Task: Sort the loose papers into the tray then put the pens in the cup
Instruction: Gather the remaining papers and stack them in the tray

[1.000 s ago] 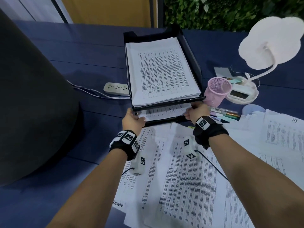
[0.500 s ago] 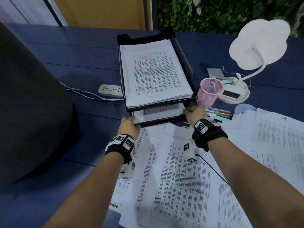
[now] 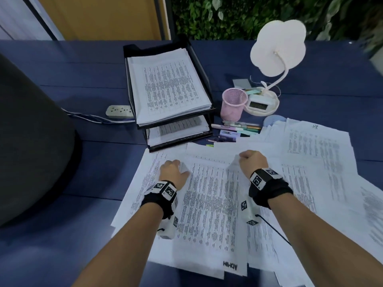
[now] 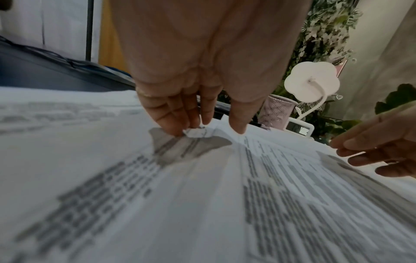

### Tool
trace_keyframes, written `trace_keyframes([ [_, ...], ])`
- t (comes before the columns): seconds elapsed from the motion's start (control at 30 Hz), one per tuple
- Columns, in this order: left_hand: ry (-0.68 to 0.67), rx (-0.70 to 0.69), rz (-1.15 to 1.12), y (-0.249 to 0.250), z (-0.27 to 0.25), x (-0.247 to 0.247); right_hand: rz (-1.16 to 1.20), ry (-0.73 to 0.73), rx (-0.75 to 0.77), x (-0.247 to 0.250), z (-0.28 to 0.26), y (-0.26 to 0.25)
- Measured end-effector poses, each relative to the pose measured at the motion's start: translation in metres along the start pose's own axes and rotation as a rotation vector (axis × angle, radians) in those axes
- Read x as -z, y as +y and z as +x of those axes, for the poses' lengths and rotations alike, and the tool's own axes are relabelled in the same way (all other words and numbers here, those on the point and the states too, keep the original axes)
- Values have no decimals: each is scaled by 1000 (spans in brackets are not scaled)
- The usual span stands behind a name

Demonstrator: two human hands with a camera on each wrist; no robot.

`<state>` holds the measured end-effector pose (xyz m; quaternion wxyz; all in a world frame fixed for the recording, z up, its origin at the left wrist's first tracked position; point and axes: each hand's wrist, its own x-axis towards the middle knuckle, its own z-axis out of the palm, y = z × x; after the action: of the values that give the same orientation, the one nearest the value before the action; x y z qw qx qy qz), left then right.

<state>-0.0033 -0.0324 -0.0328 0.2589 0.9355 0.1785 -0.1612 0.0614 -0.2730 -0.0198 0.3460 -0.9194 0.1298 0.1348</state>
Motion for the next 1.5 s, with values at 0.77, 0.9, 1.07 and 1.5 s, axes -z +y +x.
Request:
trace_keyframes([
  [0.77,5,-70,-863,10,-13,-5,287,-154,-107,19,-20,42],
  [0.9,68,-7,-961,12,-12,-4,368,-191,-107,14,-16,46],
  [1.07,-128,93,-798,11,-12,-7,668,-144,-191,18,-13,46],
  [1.5,69,-159,-886,49,-21,40,759,-38,107,40,-33,-3],
])
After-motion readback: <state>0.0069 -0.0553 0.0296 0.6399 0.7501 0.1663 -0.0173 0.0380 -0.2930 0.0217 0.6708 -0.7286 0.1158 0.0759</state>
